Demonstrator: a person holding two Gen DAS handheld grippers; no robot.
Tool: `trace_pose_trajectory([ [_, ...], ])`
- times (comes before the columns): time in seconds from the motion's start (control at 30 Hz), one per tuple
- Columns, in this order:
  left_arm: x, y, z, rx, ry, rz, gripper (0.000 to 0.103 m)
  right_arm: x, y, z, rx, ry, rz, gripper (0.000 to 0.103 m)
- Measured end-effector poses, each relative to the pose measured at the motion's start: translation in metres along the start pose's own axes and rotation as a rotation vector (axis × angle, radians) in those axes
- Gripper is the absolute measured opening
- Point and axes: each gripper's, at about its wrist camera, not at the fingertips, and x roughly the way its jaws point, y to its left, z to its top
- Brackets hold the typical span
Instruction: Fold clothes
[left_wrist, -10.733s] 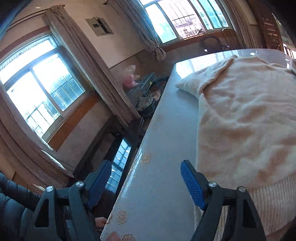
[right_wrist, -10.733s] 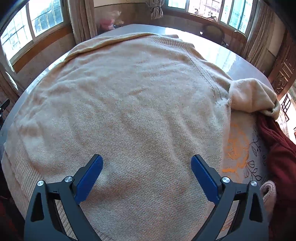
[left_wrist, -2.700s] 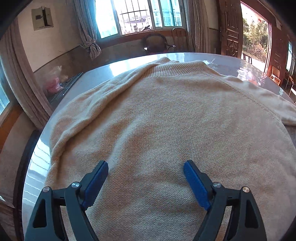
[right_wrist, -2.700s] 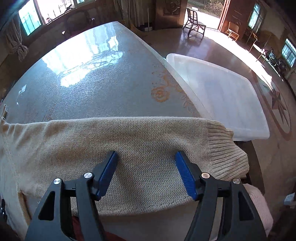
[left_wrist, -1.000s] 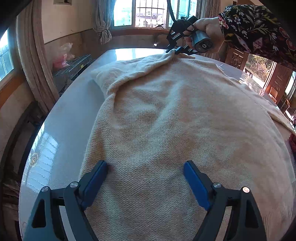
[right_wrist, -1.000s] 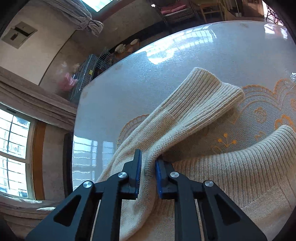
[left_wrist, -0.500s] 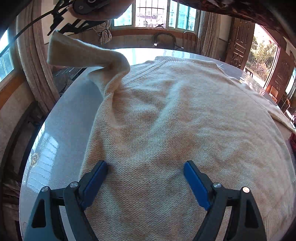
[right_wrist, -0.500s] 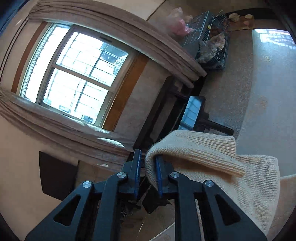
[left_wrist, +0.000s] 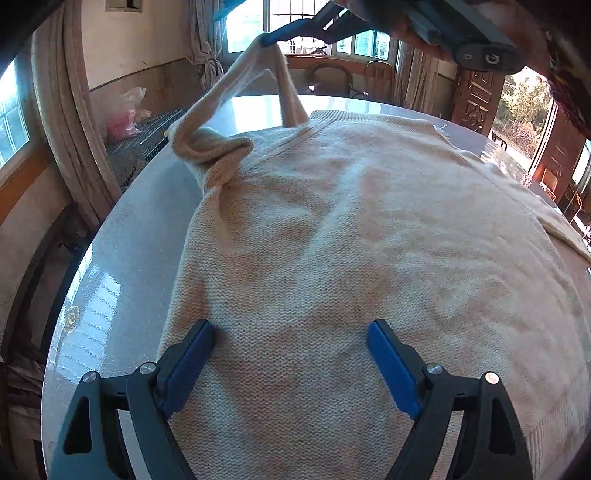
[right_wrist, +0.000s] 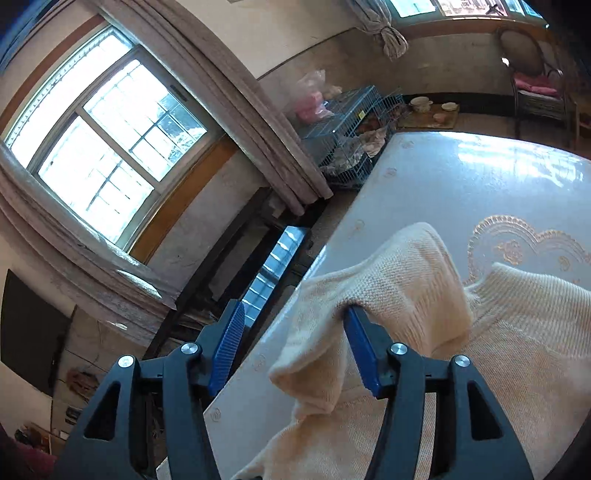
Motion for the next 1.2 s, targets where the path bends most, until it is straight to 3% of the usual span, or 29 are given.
trace_pose_trajectory([
  [0.1, 0.0, 0.0, 0.0, -0.001, 0.0, 0.0, 0.087, 0.003, -0.006, -0.012, -0.001, 0.028, -0.06, 0.061],
  [0.2, 0.0, 0.003, 0.001, -0.012, -0.002, -0.008, 0.087, 0.025, -0.017, -0.012, 0.082, 0.089, -0.101, 0.061],
  [0.3, 0.0, 0.005, 0.001, -0.019, -0.003, -0.012, 0.087, 0.042, -0.04, -0.009, 0.198, 0.138, -0.212, 0.061],
  [0.53, 0.003, 0.004, 0.002, -0.011, -0.001, -0.004, 0.087, 0.029, -0.091, -0.041, 0.548, 0.183, -0.125, 0.061],
  [0.67, 0.003, 0.003, 0.002, -0.008, 0.001, 0.0, 0.088, 0.01, -0.118, -0.069, 0.742, 0.138, -0.081, 0.061],
  [0.8, 0.003, 0.007, 0.005, -0.016, 0.004, 0.002, 0.088, -0.003, -0.124, -0.088, 0.82, 0.124, -0.05, 0.061],
  [0.97, 0.011, 0.019, 0.016, -0.042, 0.006, 0.041, 0.087, -0.012, -0.142, -0.094, 0.904, 0.073, -0.125, 0.061],
  [1.03, 0.013, 0.021, 0.017, -0.052, 0.004, 0.039, 0.089, -0.012, -0.155, -0.087, 0.924, 0.019, -0.135, 0.049],
  [1.07, 0.013, 0.021, 0.016, -0.048, 0.003, 0.041, 0.089, -0.011, -0.161, -0.082, 0.925, -0.012, -0.135, 0.018],
  [1.1, 0.012, 0.02, 0.015, -0.046, 0.001, 0.043, 0.089, -0.009, -0.162, -0.074, 0.914, -0.03, -0.123, 0.008],
  [1.2, 0.013, 0.021, 0.014, -0.048, 0.0, 0.041, 0.089, 0.0, -0.135, -0.038, 0.806, -0.063, -0.078, 0.008],
])
